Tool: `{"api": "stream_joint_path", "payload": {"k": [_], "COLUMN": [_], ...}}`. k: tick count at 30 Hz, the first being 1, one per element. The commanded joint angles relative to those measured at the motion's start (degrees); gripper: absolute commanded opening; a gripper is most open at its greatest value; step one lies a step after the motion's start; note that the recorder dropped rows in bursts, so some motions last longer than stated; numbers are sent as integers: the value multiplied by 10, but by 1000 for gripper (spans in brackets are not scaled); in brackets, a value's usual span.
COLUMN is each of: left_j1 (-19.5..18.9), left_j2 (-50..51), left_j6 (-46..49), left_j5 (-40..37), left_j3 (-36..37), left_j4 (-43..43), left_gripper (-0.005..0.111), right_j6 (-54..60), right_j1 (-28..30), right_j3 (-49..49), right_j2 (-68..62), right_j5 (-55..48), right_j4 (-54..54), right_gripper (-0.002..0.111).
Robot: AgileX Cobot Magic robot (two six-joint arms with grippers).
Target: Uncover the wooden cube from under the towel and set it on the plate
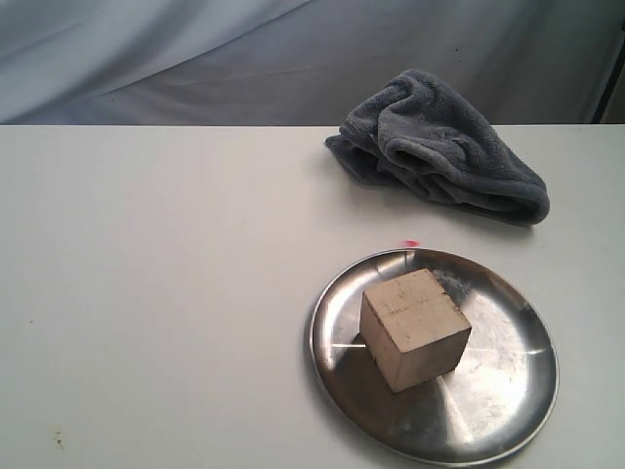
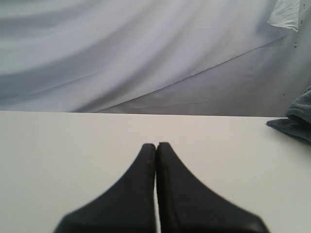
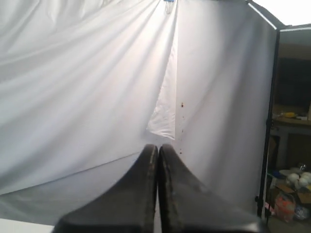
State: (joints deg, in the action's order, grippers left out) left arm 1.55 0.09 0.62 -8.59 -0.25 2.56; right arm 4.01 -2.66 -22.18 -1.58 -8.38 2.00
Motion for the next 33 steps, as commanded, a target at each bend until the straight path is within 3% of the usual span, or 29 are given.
{"api": "stream_joint_path", "payload": {"k": [1, 12, 16, 22, 33], "left_j1": [0, 0, 0, 0, 0], "left_j2": [-1, -1, -1, -1, -1], "left_j6": [-1, -2, -2, 0, -1], "left_j5": [2, 2, 2, 2, 2], "left_j3": [3, 3, 3, 3, 3], "left_j4": [0, 0, 0, 0, 0], "left_gripper": [1, 1, 1, 1, 1], "right_j6": [7, 7, 5, 2, 5], "right_j1": [-3, -3, -3, -3, -3], "right_j3": [4, 8, 79, 169, 222], "right_j2": [16, 16, 16, 16, 16], "right_j5": [7, -35, -36, 59, 59], "right_j4": [-1, -1, -5, -8, 1], "right_gripper": [0, 0, 0, 0, 0]}}
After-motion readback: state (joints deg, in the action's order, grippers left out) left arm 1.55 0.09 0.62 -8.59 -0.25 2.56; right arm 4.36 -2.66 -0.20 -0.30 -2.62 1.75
